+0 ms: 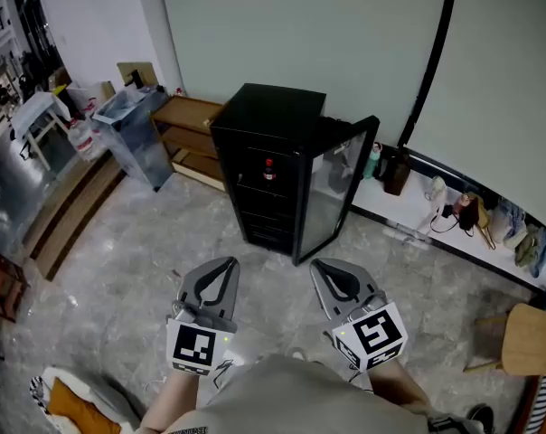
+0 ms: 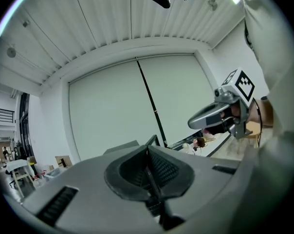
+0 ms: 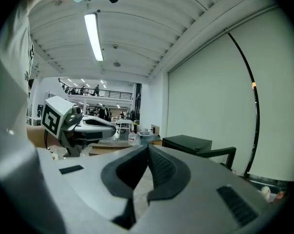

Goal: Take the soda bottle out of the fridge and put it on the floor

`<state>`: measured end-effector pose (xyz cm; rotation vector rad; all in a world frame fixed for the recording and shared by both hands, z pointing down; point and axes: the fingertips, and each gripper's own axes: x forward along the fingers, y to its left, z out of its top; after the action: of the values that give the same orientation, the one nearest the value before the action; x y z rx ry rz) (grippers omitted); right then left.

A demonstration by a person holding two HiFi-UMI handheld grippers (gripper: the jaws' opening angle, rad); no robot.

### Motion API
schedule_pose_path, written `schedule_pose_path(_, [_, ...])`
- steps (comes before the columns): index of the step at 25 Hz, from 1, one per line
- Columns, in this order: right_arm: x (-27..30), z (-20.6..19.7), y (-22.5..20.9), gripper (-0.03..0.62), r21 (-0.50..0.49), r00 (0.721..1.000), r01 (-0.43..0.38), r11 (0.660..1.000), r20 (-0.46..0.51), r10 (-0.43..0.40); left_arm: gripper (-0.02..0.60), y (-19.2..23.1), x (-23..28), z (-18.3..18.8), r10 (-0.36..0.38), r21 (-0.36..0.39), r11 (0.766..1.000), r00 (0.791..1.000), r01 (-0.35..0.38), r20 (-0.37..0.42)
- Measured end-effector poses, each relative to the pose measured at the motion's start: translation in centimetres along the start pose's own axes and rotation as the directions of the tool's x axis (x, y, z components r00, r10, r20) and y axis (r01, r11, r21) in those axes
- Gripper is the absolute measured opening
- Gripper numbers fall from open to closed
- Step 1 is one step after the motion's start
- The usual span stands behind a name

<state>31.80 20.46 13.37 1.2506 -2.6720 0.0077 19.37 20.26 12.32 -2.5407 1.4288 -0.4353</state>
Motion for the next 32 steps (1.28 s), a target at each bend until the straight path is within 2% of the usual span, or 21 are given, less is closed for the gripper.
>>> schedule_pose_path(7, [-1.6, -0.3, -1.5, -0.005, 0.006, 1.0, -0.002, 1.0, 0.009, 0.002, 0.008, -2.0, 1.0, 0.4, -0.005, -0.002, 1.0, 1.0, 0.005, -0.008])
schedule_pose_path(12, [-2.7, -2.1, -2.3, -0.005, -0.001, 0.999, -0.037, 0.999, -0.016, 0.037, 0.007, -3.6, 1.4, 0.7, 0.025, -0.007, 1.0, 1.0, -0.025, -0.012])
schedule_pose_path(20, [-4.5, -2.6, -4.0, -0.005, 0.024, 0.999, -0.046, 0.999, 0.021, 0.045, 0.008, -5.7, 1.9, 0.7, 0.062, -0.029, 0.998, 0.998, -0.062, -0.022])
schedule_pose_path(28, [-4.1, -2.5, -4.4, -0.005, 0.028, 0.997, -0.067, 0.997, 0.038, 0.066, 0.008, -5.6, 2.7, 1.5, 0.093, -0.004, 0.996, 0.996, -0.093, -0.007])
schedule_pose_path(32, [-3.4, -3.1, -4.7, -0.005, 0.046, 0.997, -0.07, 0.997, 0.03, 0.068, 0.008, -5.3, 3.6, 1.3, 0.078, 0.007, 0.997, 0.997, -0.078, -0.016])
